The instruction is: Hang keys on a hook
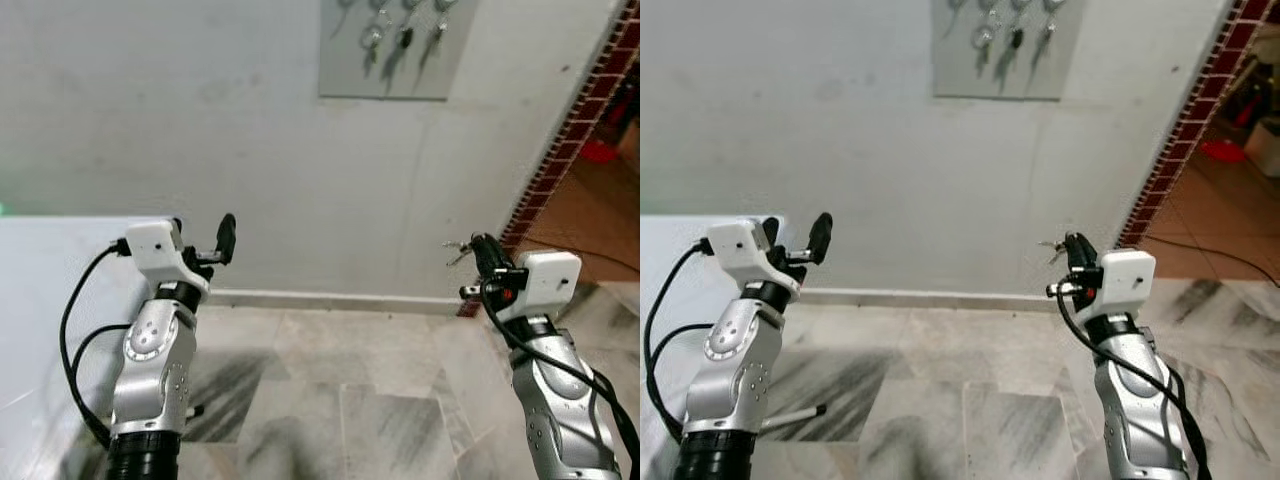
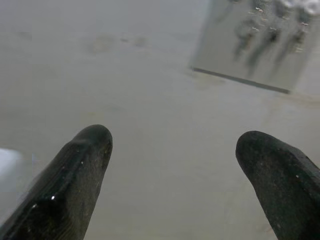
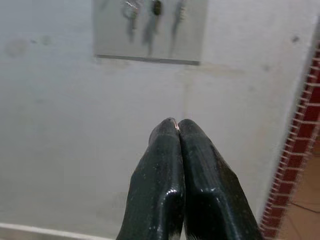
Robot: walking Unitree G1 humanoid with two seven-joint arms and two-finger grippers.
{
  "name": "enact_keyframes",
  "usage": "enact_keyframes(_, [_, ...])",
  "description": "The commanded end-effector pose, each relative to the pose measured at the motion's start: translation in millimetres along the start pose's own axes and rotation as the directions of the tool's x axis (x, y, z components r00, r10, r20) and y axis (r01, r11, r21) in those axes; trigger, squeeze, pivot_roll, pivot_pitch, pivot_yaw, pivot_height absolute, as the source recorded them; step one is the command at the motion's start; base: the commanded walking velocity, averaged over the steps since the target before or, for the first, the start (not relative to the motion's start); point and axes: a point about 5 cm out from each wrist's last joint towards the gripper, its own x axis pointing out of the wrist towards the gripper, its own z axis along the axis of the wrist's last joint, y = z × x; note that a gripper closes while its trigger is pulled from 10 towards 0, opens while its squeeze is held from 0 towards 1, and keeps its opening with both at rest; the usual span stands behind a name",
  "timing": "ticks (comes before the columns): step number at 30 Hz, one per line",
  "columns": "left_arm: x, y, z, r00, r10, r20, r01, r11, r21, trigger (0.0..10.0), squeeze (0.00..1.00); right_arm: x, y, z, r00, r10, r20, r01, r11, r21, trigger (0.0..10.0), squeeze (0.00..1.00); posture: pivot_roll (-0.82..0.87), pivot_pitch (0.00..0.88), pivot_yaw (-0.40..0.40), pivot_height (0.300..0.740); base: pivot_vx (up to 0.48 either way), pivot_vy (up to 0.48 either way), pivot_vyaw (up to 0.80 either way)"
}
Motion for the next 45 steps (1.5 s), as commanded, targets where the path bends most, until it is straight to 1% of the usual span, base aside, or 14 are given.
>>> enact_keyframes(1, [0.6, 5.7, 5.6, 1.000, 0.015, 0.013, -0.016, 1.000, 0.020, 10.0, 0.00, 3.8, 2.1, 7.9, 0.999, 0.004, 0.033, -0.004, 1.000, 0.007, 10.0, 0.00, -0.04, 0.064, -0.019, 0.740, 0.334, 0.000, 0.00])
enact_keyframes(14, [-1.9, 5.9, 6.4, 1.000, 0.010, 0.011, -0.010, 1.000, 0.025, 10.0, 0.00, 6.3, 4.1, 14.3, 0.998, 0.026, 0.064, -0.028, 0.999, 0.018, 10.0, 0.00, -0.03, 0.058, -0.020, 0.740, 0.334, 0.000, 0.00])
enact_keyframes(39, [-3.5, 5.4, 5.2, 1.000, 0.021, 0.005, -0.021, 1.000, 0.012, 10.0, 0.00, 6.3, 4.0, 15.3, 0.997, 0.039, 0.061, -0.040, 0.999, 0.018, 10.0, 0.00, -0.03, 0.060, -0.025, 0.740, 0.331, 0.000, 0.00])
enact_keyframes(45, [-3.3, 5.9, 4.3, 1.000, 0.024, 0.000, -0.024, 1.000, 0.009, 10.0, 0.00, 6.7, 4.0, 15.0, 0.998, 0.036, 0.060, -0.038, 0.999, 0.019, 10.0, 0.00, -0.03, 0.068, -0.025, 0.740, 0.305, 0.272, 0.00])
